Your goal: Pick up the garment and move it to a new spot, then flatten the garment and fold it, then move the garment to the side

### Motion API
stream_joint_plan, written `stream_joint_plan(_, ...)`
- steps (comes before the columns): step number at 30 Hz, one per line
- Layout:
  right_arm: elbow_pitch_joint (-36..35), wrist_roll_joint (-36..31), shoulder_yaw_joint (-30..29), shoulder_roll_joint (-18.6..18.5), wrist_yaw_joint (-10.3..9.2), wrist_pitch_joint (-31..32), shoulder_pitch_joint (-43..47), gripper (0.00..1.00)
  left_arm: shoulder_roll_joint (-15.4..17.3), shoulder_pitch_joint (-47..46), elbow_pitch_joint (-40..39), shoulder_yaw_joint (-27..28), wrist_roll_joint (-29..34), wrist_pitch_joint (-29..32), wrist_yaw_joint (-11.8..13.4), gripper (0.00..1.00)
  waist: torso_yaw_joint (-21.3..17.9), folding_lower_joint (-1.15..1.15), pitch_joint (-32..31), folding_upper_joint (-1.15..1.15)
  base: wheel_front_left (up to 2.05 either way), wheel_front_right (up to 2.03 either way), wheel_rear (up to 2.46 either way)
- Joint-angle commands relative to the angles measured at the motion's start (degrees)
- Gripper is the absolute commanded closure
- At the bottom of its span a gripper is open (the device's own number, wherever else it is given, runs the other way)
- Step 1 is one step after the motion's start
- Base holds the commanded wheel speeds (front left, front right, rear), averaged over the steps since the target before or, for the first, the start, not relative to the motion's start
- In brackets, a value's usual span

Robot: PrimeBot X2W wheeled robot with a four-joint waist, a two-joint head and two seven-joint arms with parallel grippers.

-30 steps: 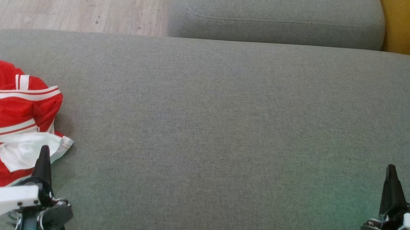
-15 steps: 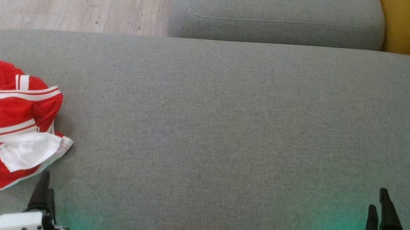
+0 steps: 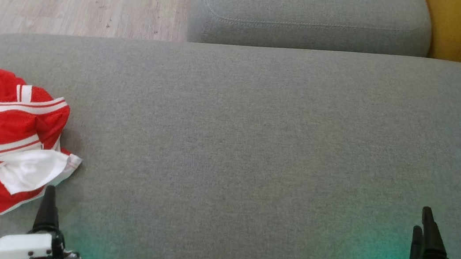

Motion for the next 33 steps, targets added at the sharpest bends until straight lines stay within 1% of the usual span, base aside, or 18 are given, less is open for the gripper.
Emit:
stream_joint_plan(1, -2.27, -1.48, 0.63, -0.19, 0.07, -0.68, -2.74, 0.0, 0.2, -1.81, -2.35, -0.33, 1.54, -0.51, 0.25, 0.0, -0.02, 0.0, -0.01, 0.0, 0.0, 0.0, 0.0)
stream_joint_plan(9, -2.68, -10.13, 1.38, -0.21, 0.1, -2.03, -2.97, 0.0, 0.22, -1.7, -3.22, -2.01, 8.62, -1.85, 1.78, 0.0, -0.09, 0.0, -0.06, 0.0, 0.0, 0.0, 0.0)
stream_joint_plan(10, -2.68, -10.13, 1.38, -0.21, 0.1, -2.03, -2.97, 0.0, 0.22, -1.7, -3.22, -2.01, 8.62, -1.85, 1.78, 0.0, -0.09, 0.0, -0.06, 0.0, 0.0, 0.0, 0.0)
stream_joint_plan(25, -4.23, -24.1, 2.53, -0.26, 0.16, -4.57, -3.13, 0.0, 1.52, -2.09, -4.11, -5.17, 23.38, -4.38, 3.47, 0.0, -0.15, 0.0, -0.26, 0.0, 0.0, 0.0, 0.0)
stream_joint_plan(33, -4.6, -30.26, 3.24, -0.28, 0.19, -5.76, -3.25, 0.0, 2.19, -2.22, -4.7, -6.63, 30.38, -5.72, 4.59, 0.0, -0.22, 0.0, -0.42, 0.0, 0.0, 0.0, 0.0)
